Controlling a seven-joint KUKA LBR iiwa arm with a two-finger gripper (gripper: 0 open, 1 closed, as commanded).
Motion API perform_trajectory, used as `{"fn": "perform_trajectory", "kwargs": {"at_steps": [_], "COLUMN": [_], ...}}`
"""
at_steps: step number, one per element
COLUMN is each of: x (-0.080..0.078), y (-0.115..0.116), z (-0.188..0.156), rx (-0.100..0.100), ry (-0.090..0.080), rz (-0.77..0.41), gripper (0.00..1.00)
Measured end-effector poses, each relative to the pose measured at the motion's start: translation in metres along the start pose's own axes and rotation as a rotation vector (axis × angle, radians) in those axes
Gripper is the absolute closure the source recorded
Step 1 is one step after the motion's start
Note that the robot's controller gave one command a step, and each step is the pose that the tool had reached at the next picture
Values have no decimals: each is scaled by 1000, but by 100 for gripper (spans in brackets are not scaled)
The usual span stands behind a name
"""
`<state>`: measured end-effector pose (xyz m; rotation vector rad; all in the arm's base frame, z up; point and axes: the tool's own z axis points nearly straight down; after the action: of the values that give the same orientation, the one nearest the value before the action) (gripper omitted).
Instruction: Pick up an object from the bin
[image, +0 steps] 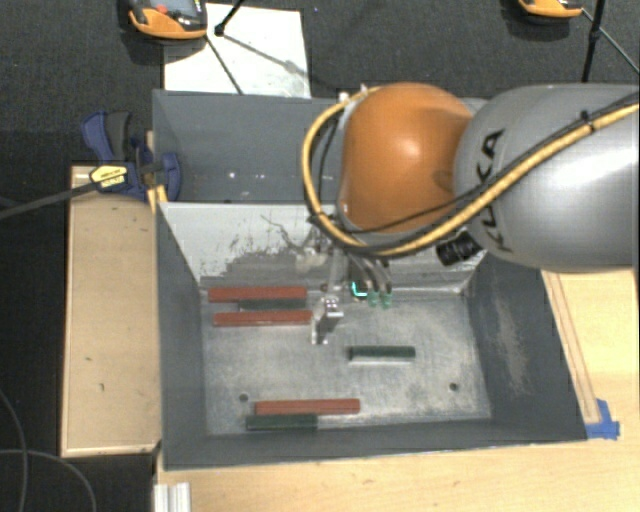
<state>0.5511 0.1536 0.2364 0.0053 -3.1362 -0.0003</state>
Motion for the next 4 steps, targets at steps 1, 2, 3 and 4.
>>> {"fn": "perform_trajectory", "kwargs": {"at_steps": [1, 2, 3, 4], "x": [0, 21, 13, -12], "y": [0, -4, -24, -43], "z": [-2, 10, 58, 93], "rx": [-1, -1, -4, 0], "ry": [-3, -8, -14, -3], "rz": [1, -2, 93, 120], "gripper": [0, 0, 0, 0]}}
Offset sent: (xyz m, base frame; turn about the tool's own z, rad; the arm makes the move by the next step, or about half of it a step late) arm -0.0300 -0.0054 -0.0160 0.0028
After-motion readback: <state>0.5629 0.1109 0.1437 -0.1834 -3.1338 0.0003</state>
